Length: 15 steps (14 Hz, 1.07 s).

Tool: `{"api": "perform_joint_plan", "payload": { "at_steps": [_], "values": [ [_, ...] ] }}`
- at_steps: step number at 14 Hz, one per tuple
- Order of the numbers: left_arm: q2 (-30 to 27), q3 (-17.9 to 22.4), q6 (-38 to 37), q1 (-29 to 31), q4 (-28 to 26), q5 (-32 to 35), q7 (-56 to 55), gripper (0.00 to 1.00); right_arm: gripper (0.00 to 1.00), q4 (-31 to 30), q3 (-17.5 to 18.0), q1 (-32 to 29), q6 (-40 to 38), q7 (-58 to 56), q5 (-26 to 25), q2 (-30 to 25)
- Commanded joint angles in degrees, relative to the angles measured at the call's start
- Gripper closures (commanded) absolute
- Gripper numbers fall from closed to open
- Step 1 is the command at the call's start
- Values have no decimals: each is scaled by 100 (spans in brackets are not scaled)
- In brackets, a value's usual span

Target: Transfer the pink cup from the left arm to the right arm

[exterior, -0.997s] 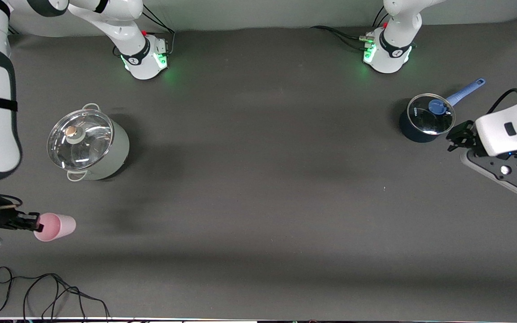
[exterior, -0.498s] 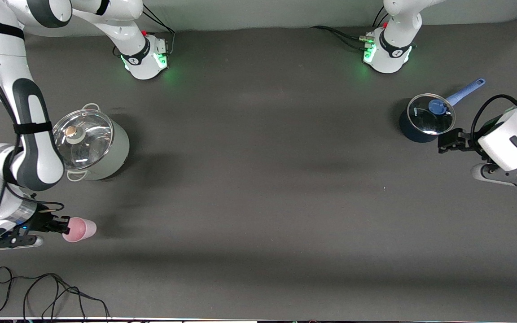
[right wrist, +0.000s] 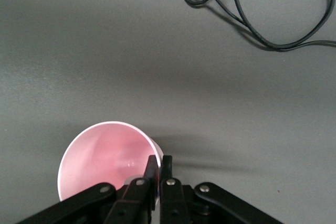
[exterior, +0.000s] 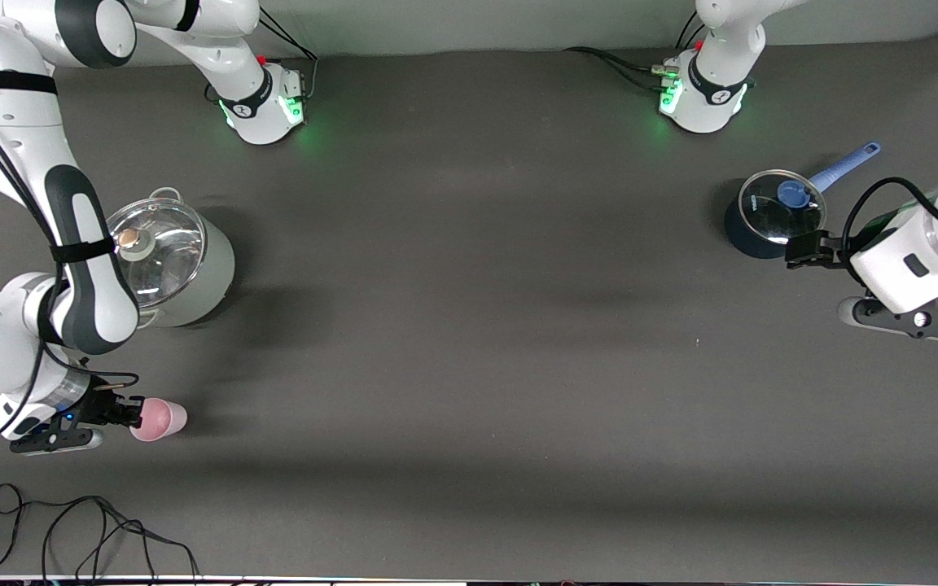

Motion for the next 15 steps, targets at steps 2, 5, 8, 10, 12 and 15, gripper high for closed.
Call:
{"api": "perform_joint_plan", "payload": {
  "at_steps": [2, 5, 8, 10, 12, 15],
  "values": [
    [-237, 72, 182, -319, -320, 184, -169, 0, 99, -85, 35, -21, 150, -206, 173, -30],
    [-228, 80, 155, -267, -285, 184, -99, 0, 52, -85, 44, -64, 97, -381, 181, -48],
    [-271, 526, 226, -572, -294, 158, -64, 0, 5, -85, 35, -108, -34, -408, 366, -109],
    [-368, 1377, 234, -1300, -285, 97, -3, 0, 2, -76, 35, -117, -149, -408, 375, -162],
    [-508, 2203, 270, -1933, -294, -201, -11, 0, 2, -85, 35, -144, -228, -408, 375, -206],
    [-667, 3644, 270, -2944, -320, -544, 103, 0, 2, -85, 9, -152, -412, -513, 375, -293]
  ]
}}
